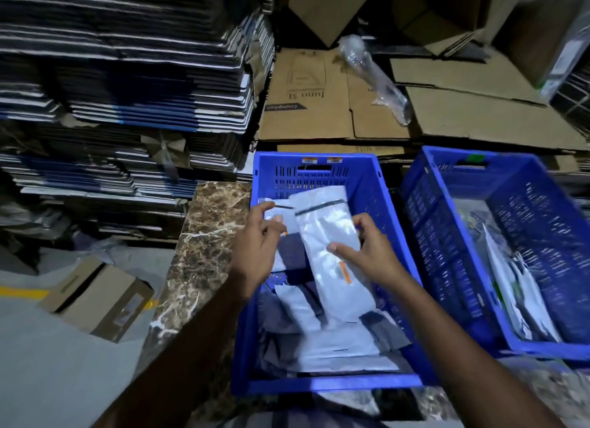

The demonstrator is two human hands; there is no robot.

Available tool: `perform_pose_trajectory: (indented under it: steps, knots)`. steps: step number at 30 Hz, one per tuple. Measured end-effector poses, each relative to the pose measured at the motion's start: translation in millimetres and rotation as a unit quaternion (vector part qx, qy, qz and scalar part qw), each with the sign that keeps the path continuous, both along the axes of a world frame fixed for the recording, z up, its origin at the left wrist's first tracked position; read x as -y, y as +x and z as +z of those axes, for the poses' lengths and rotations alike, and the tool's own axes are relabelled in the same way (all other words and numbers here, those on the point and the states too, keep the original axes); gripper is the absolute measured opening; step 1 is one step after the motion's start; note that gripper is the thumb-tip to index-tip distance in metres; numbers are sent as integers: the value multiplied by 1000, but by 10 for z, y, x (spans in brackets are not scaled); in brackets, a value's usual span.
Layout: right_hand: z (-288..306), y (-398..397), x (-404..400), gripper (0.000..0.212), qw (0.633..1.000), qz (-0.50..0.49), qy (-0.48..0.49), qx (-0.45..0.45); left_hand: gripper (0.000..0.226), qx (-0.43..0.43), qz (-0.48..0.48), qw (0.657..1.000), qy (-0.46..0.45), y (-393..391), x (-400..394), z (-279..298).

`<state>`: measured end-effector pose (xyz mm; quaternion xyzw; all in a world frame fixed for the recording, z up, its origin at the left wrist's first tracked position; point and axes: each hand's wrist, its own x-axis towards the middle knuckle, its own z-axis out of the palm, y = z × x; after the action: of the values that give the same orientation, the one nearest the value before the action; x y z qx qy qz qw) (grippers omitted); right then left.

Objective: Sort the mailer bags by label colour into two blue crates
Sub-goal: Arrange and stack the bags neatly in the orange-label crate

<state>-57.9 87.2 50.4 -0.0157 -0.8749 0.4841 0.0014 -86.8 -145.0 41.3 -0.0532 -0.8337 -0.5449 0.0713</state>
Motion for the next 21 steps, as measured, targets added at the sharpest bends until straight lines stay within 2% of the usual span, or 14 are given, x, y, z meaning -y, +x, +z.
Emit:
perform_pose_trajectory:
  steps: [2, 4, 6, 9, 10, 12, 14, 17, 19, 21]
  knots:
    - [-58, -13, 132, 56, 998, -44, -42, -5, 50, 71, -7, 996, 47, 52, -76, 8]
    - [-136, -26, 268, 52, 994, -45, -95, -13, 58, 128, -21, 988, 85, 50, -174, 1]
    - [-114, -25, 335, 40, 985, -50, -168, 3, 57, 141, -4, 984, 112, 21, -238, 6]
    - [-163, -57, 284, 56, 976, 0, -212, 53, 50, 135, 41, 982, 125, -80, -225, 4]
    - [-196, -78, 265, 59, 979, 8, -197, 56, 49, 120, 43, 988, 86, -126, -198, 2]
    - [-281, -232, 231, 51, 991, -17, -125, 36, 50, 39, 23, 998, -40, -218, -141, 67]
    - [-404, -487, 237, 41, 998, -33, -46, 27, 52, -27, 23, 988, -153, -393, -51, 90]
    - [-700, -885, 370, 43, 998, -17, 9, 65, 59, 47, 47, 950, -306, -701, 100, 45]
    - [-887, -1060, 554, 48, 996, -7, 43, 82, 63, 99, 12, 942, -321, -782, 133, -23]
    - [-1067, -1159, 735, 53, 992, 29, 74, 102, 60, 75, 5, 945, -317, -779, 129, -77]
